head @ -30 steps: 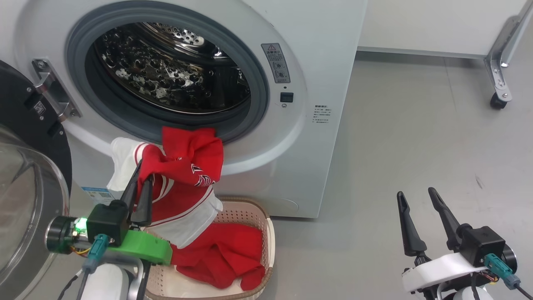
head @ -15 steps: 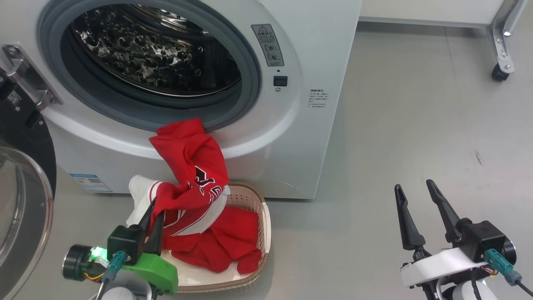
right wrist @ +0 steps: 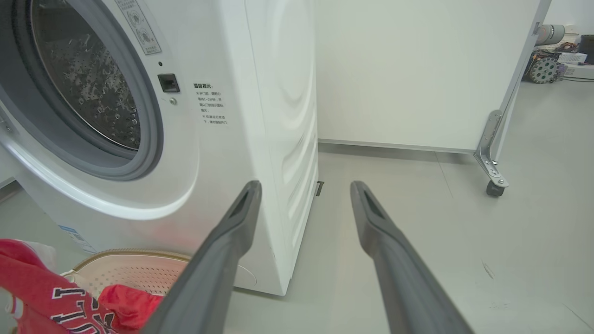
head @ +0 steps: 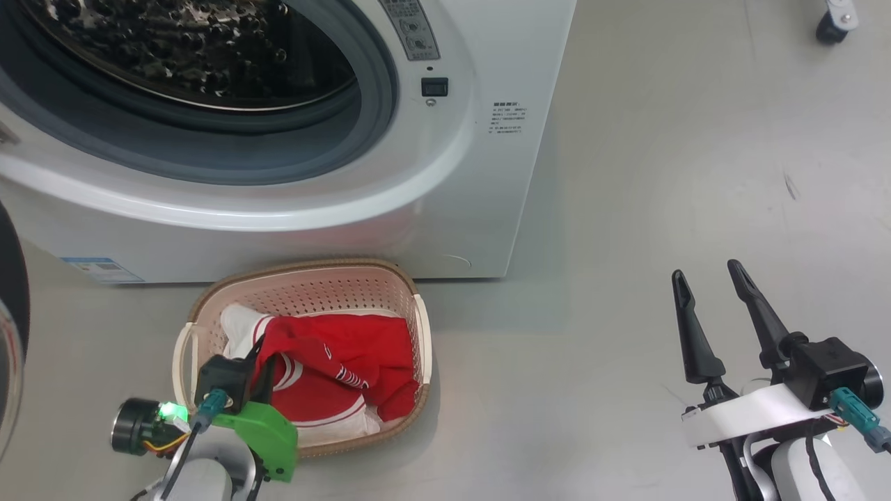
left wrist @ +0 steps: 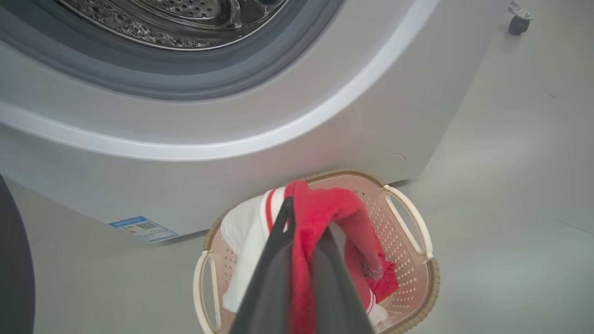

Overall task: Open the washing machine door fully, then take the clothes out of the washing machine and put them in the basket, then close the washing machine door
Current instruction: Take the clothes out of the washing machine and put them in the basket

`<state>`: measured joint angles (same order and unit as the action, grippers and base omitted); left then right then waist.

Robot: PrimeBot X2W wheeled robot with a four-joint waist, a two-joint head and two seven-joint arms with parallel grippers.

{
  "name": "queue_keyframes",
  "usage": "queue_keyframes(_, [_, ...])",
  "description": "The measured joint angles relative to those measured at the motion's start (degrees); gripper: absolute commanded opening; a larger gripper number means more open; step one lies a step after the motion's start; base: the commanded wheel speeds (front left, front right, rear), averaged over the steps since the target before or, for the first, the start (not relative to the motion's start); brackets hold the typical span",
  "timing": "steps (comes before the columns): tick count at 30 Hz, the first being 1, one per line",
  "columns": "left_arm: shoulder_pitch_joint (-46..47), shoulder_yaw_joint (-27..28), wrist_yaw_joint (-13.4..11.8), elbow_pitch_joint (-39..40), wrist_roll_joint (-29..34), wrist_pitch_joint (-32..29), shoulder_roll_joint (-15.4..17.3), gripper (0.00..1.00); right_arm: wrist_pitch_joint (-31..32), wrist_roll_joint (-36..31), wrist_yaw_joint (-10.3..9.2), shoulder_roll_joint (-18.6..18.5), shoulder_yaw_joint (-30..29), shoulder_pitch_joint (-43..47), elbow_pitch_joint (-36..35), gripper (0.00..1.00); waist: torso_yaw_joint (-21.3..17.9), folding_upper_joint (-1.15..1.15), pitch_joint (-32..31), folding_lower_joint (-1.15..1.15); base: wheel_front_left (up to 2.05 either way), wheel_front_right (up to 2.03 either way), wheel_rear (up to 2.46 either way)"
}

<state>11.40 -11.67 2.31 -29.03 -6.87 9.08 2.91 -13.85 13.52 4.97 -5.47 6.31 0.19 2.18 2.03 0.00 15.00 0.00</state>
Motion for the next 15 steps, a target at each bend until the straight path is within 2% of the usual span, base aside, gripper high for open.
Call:
queue_keyframes(9, [7.3,-0.2,0.1,-4.8,0.4,-1.5,-0.1,0.00,0.0,-0.1,0.02,-0.7,-0.5,-2.0,-1.6,1.00,-2.7,0.00,6.2,0.00,0.00,0.00,0.00])
queue_keyframes(15, [12.2,0.2,0.1,-9.7,0.4,-4.6,-0.2,0.00,0.0,-0.1,0.19,-1.5,-1.4,-2.8,-2.4,1.00,-4.4,0.00,10.6,0.00,0.00,0.00,0.00])
